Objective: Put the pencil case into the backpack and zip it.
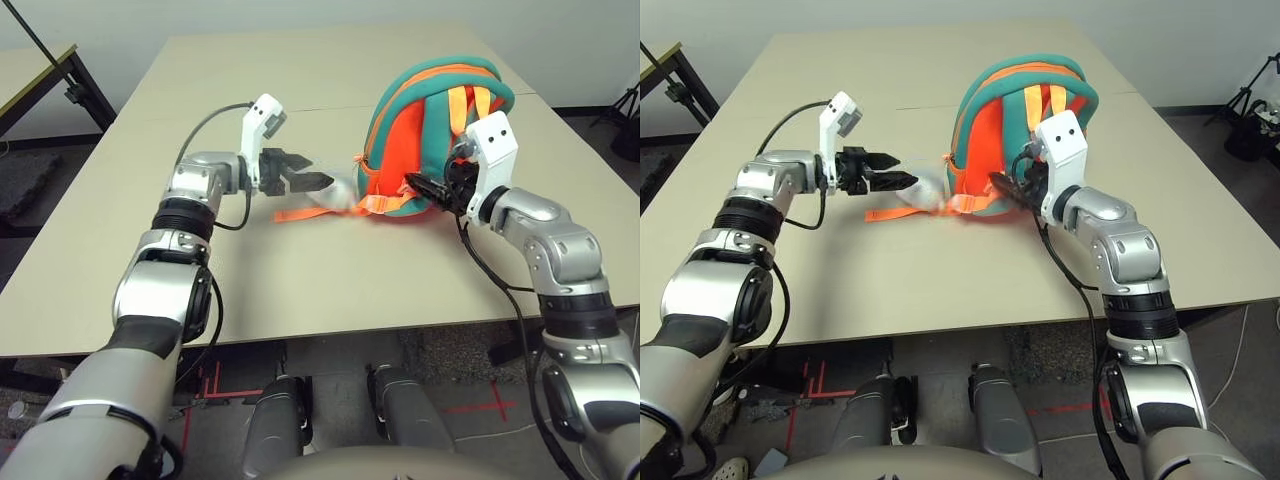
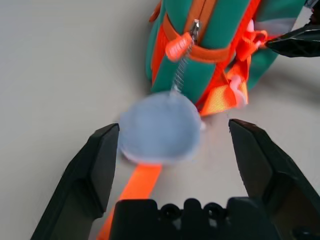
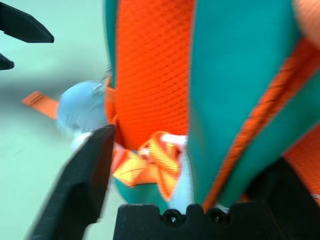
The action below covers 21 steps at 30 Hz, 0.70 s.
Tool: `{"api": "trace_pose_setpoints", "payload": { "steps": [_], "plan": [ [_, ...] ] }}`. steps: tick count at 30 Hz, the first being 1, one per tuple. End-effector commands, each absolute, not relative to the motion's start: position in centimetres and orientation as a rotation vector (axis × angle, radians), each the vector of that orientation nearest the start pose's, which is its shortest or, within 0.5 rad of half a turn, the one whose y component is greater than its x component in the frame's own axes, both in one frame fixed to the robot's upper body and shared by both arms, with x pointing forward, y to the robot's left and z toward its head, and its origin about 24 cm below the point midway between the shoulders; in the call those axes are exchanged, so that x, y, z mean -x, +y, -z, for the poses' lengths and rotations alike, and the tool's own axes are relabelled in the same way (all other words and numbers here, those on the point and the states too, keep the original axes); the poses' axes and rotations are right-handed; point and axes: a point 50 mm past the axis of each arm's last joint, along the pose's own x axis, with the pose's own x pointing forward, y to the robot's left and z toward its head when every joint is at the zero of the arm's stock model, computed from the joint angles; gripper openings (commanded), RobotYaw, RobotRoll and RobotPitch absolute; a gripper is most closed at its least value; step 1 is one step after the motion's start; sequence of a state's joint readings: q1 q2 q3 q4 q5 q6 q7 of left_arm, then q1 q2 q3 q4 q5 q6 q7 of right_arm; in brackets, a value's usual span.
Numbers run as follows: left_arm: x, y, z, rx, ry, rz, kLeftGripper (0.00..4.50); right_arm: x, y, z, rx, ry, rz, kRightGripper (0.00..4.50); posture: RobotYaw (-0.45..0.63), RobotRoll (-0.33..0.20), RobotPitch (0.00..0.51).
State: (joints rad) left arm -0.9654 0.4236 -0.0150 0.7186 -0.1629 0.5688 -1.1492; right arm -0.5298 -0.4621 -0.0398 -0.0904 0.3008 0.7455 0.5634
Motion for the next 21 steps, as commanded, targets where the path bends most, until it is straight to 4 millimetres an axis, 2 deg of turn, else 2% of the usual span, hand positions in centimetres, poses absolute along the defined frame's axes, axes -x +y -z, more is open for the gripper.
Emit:
{"api": "trace_pose_setpoints", "payload": {
  "steps": [1,9,15,21],
  "plan": [
    [-36.7,17.3,-16.9,0.008,0.37,1.012,4.5,-31.1,-18.5,-16.6,0.128,0.193,-0.607,4.49,-0.2,0.0,0.075],
    [-35.7,18.1,-17.3,0.017,0.356,0.959,4.5,-30.3,-21.3,-17.2,0.123,0.201,-0.495,4.49,-0.2,0.0,0.086],
    [-35.4,18.4,-17.4,0.024,0.352,0.926,4.5,-29.9,-23.1,-16.8,0.11,0.21,-0.406,4.49,-0.21,0.0,0.094],
    [-35.1,19.6,-17.6,0.059,0.319,0.841,4.5,-29.1,-25.0,-16.3,0.093,0.22,-0.31,4.49,-0.21,0.0,0.11]
  ]
}}
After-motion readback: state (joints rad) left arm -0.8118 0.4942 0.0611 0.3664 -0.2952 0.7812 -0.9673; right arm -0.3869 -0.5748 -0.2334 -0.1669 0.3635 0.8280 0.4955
